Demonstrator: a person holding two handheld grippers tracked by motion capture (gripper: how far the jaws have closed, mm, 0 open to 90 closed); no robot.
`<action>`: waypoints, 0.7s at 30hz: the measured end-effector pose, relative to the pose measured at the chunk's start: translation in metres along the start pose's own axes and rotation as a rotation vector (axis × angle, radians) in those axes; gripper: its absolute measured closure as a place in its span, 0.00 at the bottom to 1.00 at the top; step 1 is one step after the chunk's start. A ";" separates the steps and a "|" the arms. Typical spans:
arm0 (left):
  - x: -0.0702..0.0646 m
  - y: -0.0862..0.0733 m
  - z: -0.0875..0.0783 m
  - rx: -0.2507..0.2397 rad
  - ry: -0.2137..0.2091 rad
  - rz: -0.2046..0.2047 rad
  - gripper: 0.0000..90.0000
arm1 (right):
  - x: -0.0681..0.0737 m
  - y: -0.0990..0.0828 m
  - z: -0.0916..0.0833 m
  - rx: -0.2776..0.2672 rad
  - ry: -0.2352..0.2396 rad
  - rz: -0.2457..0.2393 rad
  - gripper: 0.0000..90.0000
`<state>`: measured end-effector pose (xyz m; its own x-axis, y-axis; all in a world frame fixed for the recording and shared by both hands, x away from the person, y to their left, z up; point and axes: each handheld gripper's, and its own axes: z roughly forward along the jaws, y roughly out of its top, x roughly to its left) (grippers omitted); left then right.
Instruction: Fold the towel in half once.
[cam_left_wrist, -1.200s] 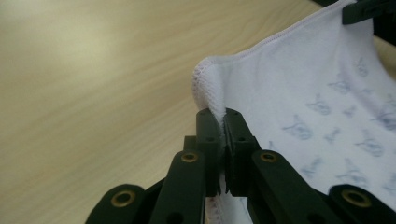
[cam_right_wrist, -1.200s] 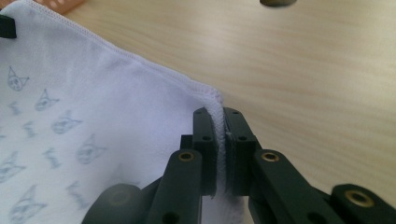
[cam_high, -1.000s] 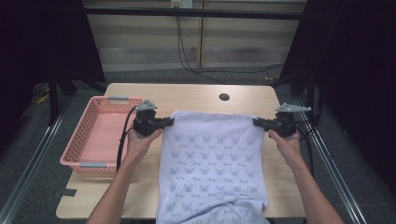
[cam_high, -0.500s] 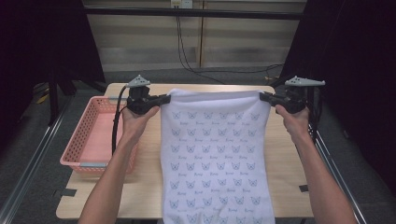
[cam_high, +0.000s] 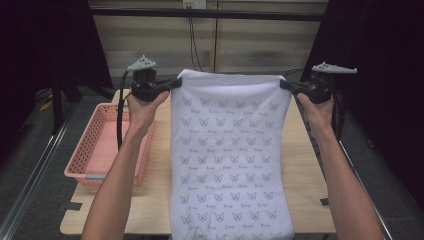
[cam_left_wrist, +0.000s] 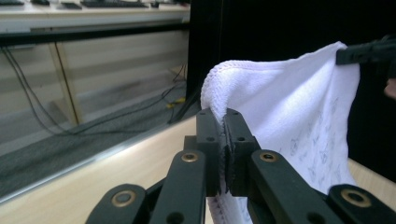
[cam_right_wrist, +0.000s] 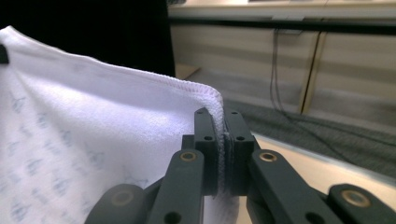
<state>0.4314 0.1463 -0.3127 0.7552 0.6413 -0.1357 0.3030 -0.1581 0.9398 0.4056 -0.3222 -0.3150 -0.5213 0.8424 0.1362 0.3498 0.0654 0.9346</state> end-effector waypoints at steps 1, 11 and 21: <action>-0.001 -0.009 0.001 0.024 0.005 0.000 0.97 | 0.001 -0.007 0.000 0.013 0.011 0.004 0.96; -0.035 -0.078 -0.020 0.143 -0.076 0.024 0.97 | 0.021 -0.073 -0.030 0.092 0.118 0.034 0.96; -0.080 -0.153 -0.059 0.207 -0.150 -0.060 0.97 | 0.058 -0.143 -0.081 0.227 0.167 -0.003 0.96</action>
<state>0.2903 0.1635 -0.4268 0.8053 0.5380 -0.2491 0.4509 -0.2828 0.8466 0.2620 -0.3257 -0.4138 -0.6371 0.7435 0.2032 0.5036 0.2019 0.8400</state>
